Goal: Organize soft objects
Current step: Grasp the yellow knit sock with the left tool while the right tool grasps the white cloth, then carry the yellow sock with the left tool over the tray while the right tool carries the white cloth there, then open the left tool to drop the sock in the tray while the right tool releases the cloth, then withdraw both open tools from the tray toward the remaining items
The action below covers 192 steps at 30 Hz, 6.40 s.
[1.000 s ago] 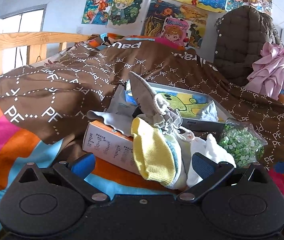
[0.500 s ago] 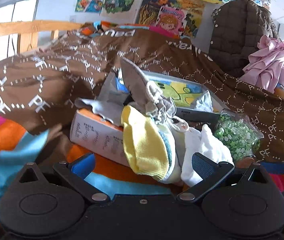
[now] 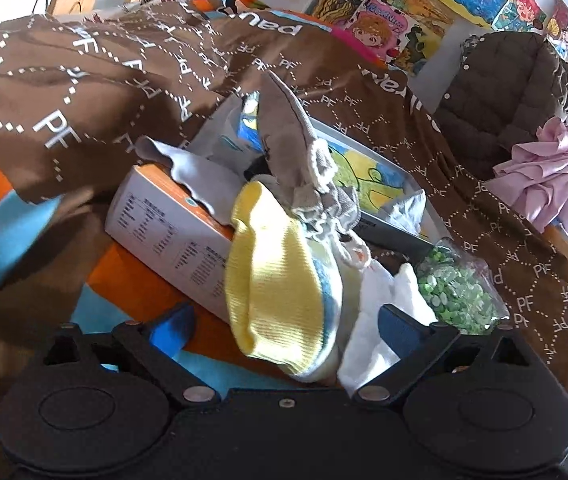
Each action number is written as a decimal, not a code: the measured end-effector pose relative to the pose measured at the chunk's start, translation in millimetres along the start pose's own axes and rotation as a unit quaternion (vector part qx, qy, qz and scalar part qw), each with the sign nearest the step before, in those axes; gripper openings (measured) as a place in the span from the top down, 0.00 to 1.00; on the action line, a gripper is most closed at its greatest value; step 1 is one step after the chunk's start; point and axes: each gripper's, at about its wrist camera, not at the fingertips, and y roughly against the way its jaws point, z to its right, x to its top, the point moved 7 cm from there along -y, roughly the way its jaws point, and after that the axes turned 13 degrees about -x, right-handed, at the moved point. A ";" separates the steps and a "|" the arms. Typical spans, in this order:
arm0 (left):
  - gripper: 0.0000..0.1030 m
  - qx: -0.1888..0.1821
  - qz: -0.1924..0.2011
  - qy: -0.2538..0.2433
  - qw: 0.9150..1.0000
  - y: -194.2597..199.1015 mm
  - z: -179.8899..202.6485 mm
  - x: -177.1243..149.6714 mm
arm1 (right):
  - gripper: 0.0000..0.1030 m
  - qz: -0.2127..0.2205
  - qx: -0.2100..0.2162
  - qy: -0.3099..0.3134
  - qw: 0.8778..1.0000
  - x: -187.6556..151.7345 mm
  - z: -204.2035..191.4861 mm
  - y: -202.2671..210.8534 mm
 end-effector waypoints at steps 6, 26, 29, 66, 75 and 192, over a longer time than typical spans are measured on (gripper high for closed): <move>0.29 -0.010 -0.007 0.020 1.000 -4.2 1.2 -1.9 | 0.12 -0.012 0.016 -0.020 1.000 -0.9 0.7 -5.2; 0.86 0.001 0.005 0.012 1.000 9.0 4.6 -4.8 | 0.61 -0.023 0.044 -0.121 0.991 7.0 24.2 2.2; 0.89 0.005 0.014 0.001 1.000 14.3 7.8 -1.5 | 0.69 -0.013 0.043 -0.139 0.989 11.1 32.2 5.9; 0.91 -0.049 0.091 -0.070 0.992 89.5 128.8 68.0 | 0.80 0.140 0.015 -0.213 0.967 50.3 89.5 62.3; 0.91 -0.078 0.079 -0.079 0.991 52.6 134.3 116.7 | 0.80 0.193 -0.032 -0.139 0.971 79.0 92.7 22.9; 0.01 0.005 0.053 -0.218 0.974 73.5 121.6 56.4 | 0.00 0.158 -0.080 -0.185 0.967 65.6 127.0 119.2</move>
